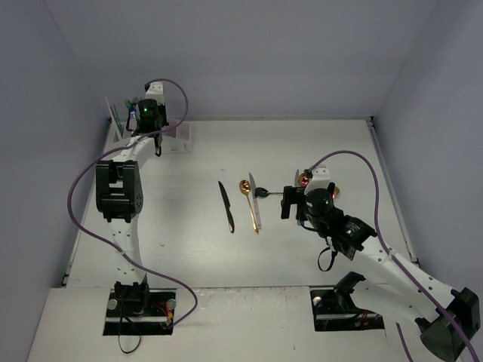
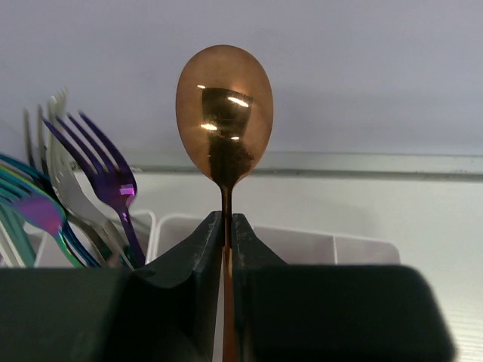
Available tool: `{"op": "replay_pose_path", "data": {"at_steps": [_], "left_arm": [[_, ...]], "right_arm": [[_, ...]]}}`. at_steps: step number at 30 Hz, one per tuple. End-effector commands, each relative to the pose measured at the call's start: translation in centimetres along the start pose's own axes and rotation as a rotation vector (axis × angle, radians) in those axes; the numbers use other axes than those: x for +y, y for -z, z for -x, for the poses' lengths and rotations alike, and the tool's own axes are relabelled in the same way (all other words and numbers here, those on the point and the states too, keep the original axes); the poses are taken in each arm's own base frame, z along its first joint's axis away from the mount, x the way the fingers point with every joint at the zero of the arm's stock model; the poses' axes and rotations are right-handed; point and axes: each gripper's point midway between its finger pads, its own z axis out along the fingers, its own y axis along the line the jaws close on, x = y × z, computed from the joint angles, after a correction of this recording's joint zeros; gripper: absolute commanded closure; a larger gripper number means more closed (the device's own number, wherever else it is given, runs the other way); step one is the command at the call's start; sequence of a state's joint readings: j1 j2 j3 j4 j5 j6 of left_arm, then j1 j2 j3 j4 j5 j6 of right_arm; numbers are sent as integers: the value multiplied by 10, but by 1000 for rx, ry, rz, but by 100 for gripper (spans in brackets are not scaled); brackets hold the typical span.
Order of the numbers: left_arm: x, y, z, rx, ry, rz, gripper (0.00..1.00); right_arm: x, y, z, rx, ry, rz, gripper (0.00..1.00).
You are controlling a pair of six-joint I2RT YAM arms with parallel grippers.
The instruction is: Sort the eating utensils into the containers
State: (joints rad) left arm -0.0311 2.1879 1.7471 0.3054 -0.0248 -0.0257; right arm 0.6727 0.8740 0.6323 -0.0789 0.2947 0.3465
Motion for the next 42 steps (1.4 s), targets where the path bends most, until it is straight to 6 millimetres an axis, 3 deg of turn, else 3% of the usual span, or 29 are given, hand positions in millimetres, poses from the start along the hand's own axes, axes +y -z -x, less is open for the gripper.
{"op": "replay_pose_path", "data": {"at_steps": [1,3,5,8,12,15,18,20,24,27,31,33,38,42], "left_arm": [[17,27,90,-247,13,43,92],[18,33,90,-243,18,48,88],[19,42,96,-252,25,48,70],[20,58,109,-271,49,48,53],[17,98,126,-294,110,52,35],[-3,137,132,-273,139,53,28],[-56,186,130,-204,228,-18,18],[-79,212,108,-102,251,-36,15],[-163,271,55,121,288,-144,14],[-215,301,22,215,287,-231,14],[-259,319,-29,351,260,-237,15],[-277,322,-55,426,227,-228,18],[-300,323,-95,531,212,-179,33],[-302,317,-115,572,195,-132,47]], "right_arm": [[5,4,27,-84,-39,21,0],[5,5,28,-87,-42,24,0],[5,5,26,-83,-44,26,0],[5,7,27,-88,-46,30,0],[6,10,31,-103,-49,37,0],[7,13,37,-117,-54,44,0],[6,15,41,-123,-62,35,0],[5,16,42,-124,-66,33,0],[4,22,48,-139,-74,33,0],[3,28,53,-156,-86,38,0],[2,35,55,-174,-106,47,0],[1,39,55,-180,-120,53,0],[-1,51,56,-205,-152,75,0],[-2,57,54,-212,-167,93,0]]}}
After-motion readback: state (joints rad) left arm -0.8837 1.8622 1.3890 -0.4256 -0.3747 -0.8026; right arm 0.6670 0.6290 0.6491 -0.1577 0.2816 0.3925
